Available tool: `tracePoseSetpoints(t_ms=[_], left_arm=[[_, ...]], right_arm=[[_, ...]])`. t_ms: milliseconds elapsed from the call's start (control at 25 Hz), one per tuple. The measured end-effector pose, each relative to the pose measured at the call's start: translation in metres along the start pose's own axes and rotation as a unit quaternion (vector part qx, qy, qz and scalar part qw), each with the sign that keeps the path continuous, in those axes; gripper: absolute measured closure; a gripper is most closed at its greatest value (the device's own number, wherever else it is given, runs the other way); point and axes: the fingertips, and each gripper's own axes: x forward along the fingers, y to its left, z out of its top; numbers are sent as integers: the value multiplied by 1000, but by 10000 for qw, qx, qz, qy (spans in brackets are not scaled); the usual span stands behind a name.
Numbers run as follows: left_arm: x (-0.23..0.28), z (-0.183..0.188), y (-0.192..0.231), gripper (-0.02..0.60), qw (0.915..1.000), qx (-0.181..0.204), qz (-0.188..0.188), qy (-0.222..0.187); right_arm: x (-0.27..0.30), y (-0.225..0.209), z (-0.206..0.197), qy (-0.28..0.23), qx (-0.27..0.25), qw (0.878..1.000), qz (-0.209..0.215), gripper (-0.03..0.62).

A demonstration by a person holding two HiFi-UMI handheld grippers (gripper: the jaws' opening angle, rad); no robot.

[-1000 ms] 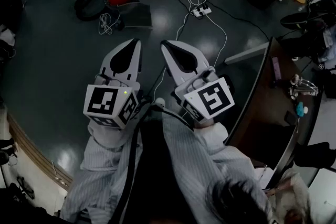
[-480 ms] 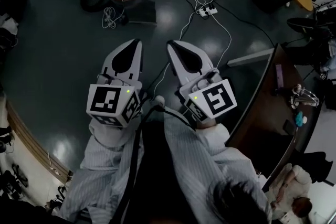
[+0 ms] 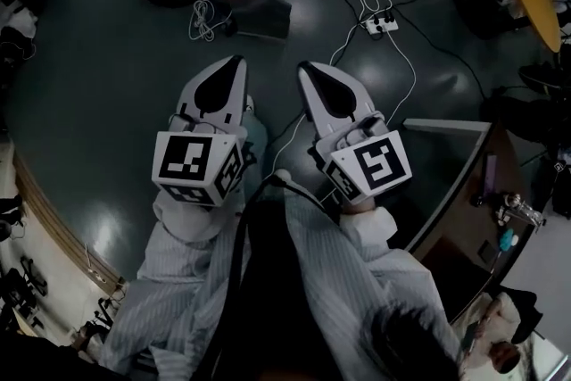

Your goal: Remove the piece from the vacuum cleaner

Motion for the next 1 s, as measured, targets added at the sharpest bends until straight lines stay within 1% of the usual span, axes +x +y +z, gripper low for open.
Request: tracePoseSetpoints(t_ms=[120, 240, 360, 440, 560, 720, 800, 880, 1000], left_arm=[[60, 18, 41, 577, 9999, -2, -114, 69], [118, 33, 86, 577, 9991, 105, -259, 325], [176, 31, 122, 577, 9968, 144, -434, 654], [213, 24, 142, 577, 9950, 148, -465, 872], [260, 0, 164, 577, 9912, 144, -483, 1222], [323, -39, 197, 577, 9847, 92, -361, 1702], [354, -64, 216, 577, 9779, 76, -275, 2073], [383, -92, 234, 577, 9701, 130, -208, 2416], [421, -135, 259, 577, 9584, 488, -172, 2806]], right_arm=[[63, -37, 6, 94, -53, 9999, -74, 592], [130, -74, 11, 317, -90, 9993, -177, 592], [186, -114, 1, 462, 3, 9983, -343, 592], [218, -141, -9, 596, 53, 9974, -409, 592], [257, -178, -35, 981, 37, 9947, -313, 592], [306, -231, -86, 1571, 5, 9876, 73, 591], [331, -253, -116, 1872, 14, 9819, 301, 591], [355, -274, -147, 2169, -148, 9746, 541, 589], [388, -301, -210, 2677, -392, 9582, 932, 576]])
